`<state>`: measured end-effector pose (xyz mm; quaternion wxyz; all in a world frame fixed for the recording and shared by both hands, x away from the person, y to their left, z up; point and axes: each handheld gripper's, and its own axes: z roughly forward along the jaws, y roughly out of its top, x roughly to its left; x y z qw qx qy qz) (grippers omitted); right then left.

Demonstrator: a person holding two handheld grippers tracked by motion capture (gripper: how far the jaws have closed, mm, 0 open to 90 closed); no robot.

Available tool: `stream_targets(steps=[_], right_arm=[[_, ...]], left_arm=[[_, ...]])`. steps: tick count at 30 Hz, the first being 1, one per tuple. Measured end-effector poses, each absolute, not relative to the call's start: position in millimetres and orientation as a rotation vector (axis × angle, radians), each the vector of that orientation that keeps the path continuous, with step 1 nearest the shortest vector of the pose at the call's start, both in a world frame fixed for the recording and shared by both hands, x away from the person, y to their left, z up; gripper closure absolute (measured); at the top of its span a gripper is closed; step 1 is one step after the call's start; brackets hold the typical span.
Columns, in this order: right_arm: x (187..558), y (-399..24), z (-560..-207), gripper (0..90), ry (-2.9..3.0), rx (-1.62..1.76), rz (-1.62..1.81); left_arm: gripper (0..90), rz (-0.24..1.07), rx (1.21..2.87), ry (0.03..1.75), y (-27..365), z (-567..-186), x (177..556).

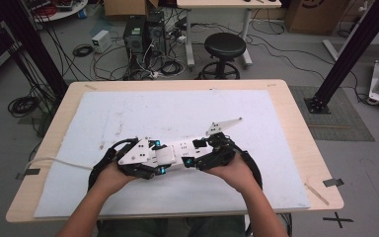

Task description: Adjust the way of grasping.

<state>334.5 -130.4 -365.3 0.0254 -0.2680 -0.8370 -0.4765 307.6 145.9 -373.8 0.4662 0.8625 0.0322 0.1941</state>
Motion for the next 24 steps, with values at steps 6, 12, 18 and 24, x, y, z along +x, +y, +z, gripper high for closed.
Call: stream_targets(steps=[6, 12, 18, 24], right_arm=[[338.6, -119.7, -369.2, 17.1, -2.555, -0.828, -1.463], [341.6, -113.0, -372.8, 17.2, -2.518, -0.822, -1.456], [343.2, -106.4, -377.5, 18.1, -2.462, -0.813, -1.437], [344.1, -102.9, -380.3, 26.3, -2.394, -0.784, -1.440]], left_arm=[[42.5, 0.494, 2.104, 0.062, 143.4, -373.5, 306.4], [42.5, 0.513, 2.098, 0.052, 142.0, -373.4, 305.0], [42.5, 0.562, 2.092, 0.042, 139.3, -373.7, 300.0], [42.5, 0.593, 2.096, 0.022, 135.5, -374.4, 297.0]])
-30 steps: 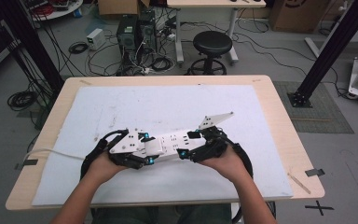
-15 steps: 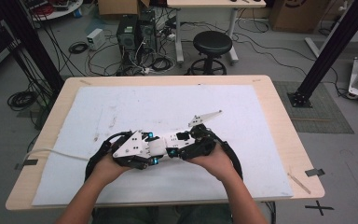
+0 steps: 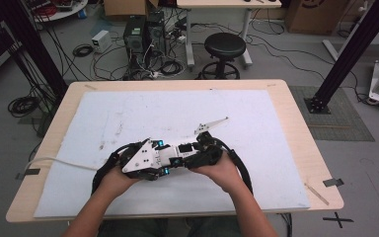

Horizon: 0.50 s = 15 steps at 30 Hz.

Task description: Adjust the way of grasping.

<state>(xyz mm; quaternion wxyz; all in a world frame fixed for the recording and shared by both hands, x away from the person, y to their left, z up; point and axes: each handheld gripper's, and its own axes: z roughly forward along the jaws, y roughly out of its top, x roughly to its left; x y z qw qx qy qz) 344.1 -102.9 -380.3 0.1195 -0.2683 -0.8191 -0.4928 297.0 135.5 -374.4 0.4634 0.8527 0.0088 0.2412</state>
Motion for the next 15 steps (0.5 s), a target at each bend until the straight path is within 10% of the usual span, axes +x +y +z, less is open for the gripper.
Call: stream_targets(steps=[15], right_arm=[[346.4, -100.8, -383.2, 46.2, -2.267, -0.727, -1.486]], left_arm=[[42.5, 0.650, 2.075, -0.013, 128.9, -372.1, 291.1]])
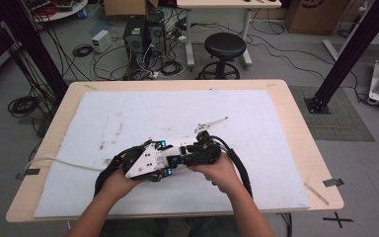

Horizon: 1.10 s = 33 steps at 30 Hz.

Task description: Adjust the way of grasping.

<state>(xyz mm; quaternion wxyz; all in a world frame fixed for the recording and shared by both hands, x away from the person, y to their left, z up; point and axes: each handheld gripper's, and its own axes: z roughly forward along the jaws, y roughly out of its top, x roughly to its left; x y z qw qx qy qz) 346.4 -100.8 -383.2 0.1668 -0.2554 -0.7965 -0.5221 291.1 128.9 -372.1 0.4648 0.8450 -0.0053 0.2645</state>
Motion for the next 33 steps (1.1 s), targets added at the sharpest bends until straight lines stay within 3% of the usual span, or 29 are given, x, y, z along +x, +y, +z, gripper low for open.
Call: stream_targets(steps=[16, 17, 23, 27, 33], right_arm=[[346.7, -102.7, -385.3, 54.4, -2.196, -0.727, -1.491], [347.7, -102.9, -386.3, 58.6, -2.172, -0.735, -1.473], [347.4, -103.0, -385.6, 63.1, -2.143, -0.741, -1.477], [348.0, -112.6, -379.4, 63.4, -2.136, -0.766, -1.531], [349.3, -127.9, -372.2, 63.3, -2.207, -0.819, -1.585]], left_arm=[[42.5, 0.722, 2.079, -0.049, 125.1, -369.2, 285.7], [42.1, 0.742, 2.090, -0.060, 123.9, -369.7, 284.9], [40.3, 0.747, 2.081, -0.053, 123.4, -370.0, 285.3], [20.6, 0.763, 2.072, 0.010, 127.4, -367.6, 285.6], [20.5, 0.740, 2.061, 0.046, 138.5, -364.1, 288.1]])
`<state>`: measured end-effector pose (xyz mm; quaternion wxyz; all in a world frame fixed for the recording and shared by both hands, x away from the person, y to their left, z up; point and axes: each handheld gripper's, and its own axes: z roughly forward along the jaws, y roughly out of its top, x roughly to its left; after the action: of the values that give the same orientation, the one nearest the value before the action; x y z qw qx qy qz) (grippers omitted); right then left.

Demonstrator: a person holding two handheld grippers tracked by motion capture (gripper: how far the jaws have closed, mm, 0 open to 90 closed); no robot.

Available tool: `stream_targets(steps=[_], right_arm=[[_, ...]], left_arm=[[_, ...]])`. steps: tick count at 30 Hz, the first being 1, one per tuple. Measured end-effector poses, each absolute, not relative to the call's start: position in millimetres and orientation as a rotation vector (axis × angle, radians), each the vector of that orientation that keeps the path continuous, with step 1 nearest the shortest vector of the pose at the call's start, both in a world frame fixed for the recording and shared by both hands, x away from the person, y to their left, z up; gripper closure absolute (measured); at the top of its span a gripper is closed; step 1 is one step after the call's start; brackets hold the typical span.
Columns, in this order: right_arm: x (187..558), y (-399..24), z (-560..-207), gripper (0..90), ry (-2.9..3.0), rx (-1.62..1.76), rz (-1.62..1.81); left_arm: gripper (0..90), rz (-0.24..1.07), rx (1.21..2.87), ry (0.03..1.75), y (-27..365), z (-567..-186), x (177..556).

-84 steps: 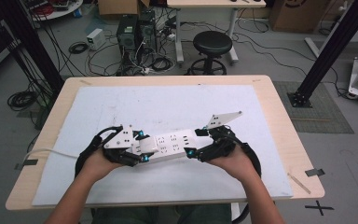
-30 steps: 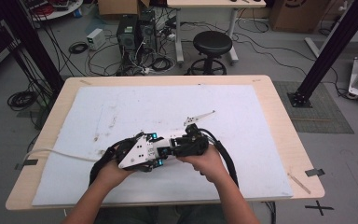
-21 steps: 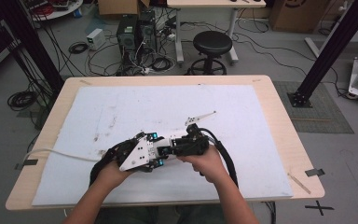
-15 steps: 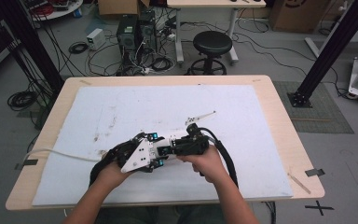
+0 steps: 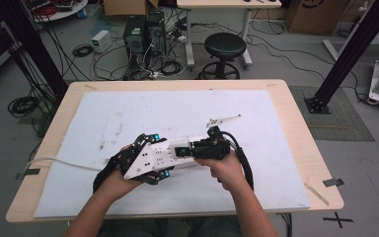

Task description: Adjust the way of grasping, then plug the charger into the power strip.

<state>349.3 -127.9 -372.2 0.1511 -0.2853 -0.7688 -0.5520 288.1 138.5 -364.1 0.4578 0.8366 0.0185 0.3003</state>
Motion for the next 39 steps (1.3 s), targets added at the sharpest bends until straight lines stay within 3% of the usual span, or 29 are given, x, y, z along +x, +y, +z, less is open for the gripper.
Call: stream_targets(steps=[16, 27, 28, 39], right_arm=[[362.1, -156.6, -350.1, 63.3, -2.388, -0.877, -1.566], [363.5, -168.8, -342.2, 63.3, -2.439, -0.903, -1.558], [363.5, -168.8, -342.2, 63.3, -2.439, -0.903, -1.558], [366.1, -175.0, -326.6, 63.3, -2.574, -0.891, -1.461]], left_arm=[[20.4, 0.707, 2.128, 0.206, 180.9, -344.5, 302.9], [19.8, 0.597, 2.193, 0.331, 214.3, -335.9, 319.7], [19.8, 0.566, 2.227, 0.372, 230.7, -335.7, 328.1], [19.8, 0.539, 2.250, 0.477, 261.1, -332.6, 346.6]])
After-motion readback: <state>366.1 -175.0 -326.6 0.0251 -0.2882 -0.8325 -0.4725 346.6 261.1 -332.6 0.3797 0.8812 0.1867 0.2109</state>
